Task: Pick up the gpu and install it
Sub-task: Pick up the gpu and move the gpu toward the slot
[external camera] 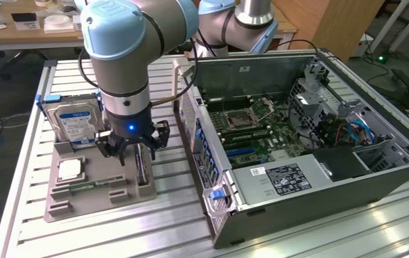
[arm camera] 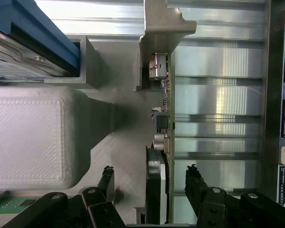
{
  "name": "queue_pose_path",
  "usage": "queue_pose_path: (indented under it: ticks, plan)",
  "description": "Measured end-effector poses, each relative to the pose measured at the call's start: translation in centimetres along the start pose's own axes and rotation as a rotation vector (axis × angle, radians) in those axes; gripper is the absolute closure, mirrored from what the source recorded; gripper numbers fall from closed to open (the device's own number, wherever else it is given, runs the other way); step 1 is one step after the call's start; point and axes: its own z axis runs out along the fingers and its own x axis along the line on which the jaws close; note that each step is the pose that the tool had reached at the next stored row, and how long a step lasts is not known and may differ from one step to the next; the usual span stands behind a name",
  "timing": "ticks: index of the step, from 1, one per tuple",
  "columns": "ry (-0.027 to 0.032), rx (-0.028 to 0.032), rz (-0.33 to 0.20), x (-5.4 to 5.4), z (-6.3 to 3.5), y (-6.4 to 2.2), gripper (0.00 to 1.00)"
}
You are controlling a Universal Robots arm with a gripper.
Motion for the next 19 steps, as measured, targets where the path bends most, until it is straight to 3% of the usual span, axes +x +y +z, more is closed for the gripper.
queue_pose_path:
  ticks: [4,7,11,12,19]
  plan:
    - [0.0,0.0,0.0,0.0,0.0,0.0,0.31]
    - [0.0,0.0001,0.0,0.0,0.0,0.0,0.44]
    - [0.0,0.0015,0.0,-0.05,0.05,0.01,0.45]
    - [-0.0001,0.0017,0.0,-0.09,0.07,0.0,0.52]
    - [0.0001,0.0024,0.0,-0.22,0.15,0.0,0.52]
